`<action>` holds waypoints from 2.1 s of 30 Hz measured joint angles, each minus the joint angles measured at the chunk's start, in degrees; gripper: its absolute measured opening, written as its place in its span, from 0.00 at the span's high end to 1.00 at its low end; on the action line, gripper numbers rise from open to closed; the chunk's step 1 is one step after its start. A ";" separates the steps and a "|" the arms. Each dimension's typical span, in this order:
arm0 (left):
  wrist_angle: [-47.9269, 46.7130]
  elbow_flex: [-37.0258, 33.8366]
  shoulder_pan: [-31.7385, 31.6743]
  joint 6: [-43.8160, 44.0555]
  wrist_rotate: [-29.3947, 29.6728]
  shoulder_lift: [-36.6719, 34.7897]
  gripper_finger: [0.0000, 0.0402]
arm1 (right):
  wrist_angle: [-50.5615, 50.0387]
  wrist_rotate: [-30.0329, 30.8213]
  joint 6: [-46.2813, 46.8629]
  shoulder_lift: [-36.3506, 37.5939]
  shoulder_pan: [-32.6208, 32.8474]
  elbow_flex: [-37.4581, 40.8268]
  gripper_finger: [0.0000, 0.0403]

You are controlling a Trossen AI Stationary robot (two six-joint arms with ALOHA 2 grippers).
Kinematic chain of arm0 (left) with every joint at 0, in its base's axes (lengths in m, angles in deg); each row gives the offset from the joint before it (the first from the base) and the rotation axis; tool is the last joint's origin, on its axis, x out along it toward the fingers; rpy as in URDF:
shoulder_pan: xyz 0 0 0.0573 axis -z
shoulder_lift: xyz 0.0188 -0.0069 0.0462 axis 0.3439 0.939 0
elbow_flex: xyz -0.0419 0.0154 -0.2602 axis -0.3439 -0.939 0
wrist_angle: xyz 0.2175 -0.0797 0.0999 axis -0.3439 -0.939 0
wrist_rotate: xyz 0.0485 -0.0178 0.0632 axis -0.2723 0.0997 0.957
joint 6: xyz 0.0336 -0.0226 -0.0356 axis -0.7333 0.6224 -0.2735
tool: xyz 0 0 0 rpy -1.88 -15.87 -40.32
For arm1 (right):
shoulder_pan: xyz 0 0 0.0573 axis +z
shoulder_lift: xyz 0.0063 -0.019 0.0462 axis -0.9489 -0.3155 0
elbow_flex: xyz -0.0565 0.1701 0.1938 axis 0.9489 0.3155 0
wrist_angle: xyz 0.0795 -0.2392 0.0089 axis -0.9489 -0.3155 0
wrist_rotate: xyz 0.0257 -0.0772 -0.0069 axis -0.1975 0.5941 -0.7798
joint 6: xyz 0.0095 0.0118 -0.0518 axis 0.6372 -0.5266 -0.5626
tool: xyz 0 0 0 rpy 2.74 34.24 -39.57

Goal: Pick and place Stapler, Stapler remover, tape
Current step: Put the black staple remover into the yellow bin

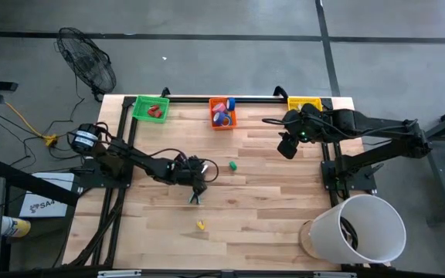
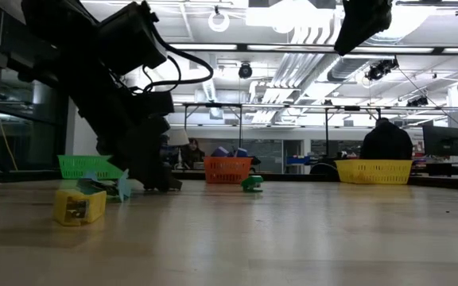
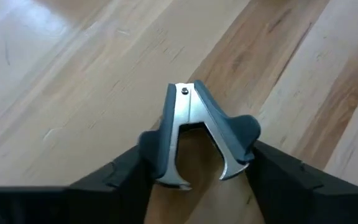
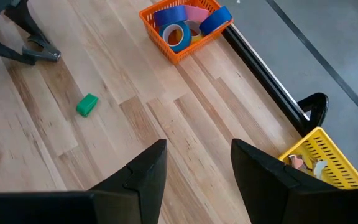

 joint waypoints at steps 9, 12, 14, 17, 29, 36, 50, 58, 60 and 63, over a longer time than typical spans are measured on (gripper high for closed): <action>-0.08 0.04 0.03 -0.16 -0.25 0.00 0.69 | 0.00 0.01 0.00 0.00 0.00 0.00 0.58; -0.13 0.04 0.05 -0.22 -0.22 0.00 0.74 | 0.00 0.00 0.00 0.00 -0.02 0.00 0.58; -0.18 0.02 0.06 -0.27 -0.19 0.00 0.75 | 0.00 0.00 0.00 0.00 0.00 0.00 0.58; -0.14 0.02 0.06 -1.97 -0.10 0.00 0.75 | 0.00 0.00 0.00 0.00 -0.01 0.00 0.58; 1.63 0.11 -1.15 -18.02 -2.22 -7.68 0.75 | 10.57 -7.76 -9.69 -0.22 0.00 0.00 0.58; 2.83 5.13 -4.26 -33.21 -3.99 -15.55 0.75 | 21.88 -15.18 -17.17 -2.13 0.00 0.00 0.58; 1.88 20.33 -7.90 -55.15 -8.67 -18.77 0.75 | 34.06 -20.61 -27.41 -10.14 1.41 0.00 0.58; 1.81 21.16 -7.88 -56.74 -8.88 -18.75 0.75 | 41.03 -16.24 -33.20 -11.76 4.18 0.00 0.58; 1.88 21.16 -7.86 -56.68 -9.06 -18.75 0.75 | 41.96 -14.67 -35.20 -12.29 4.88 0.00 0.58; 1.88 21.16 -7.87 -56.63 -10.20 -18.75 0.75 | 42.50 -13.65 -36.64 -13.01 5.66 0.00 0.58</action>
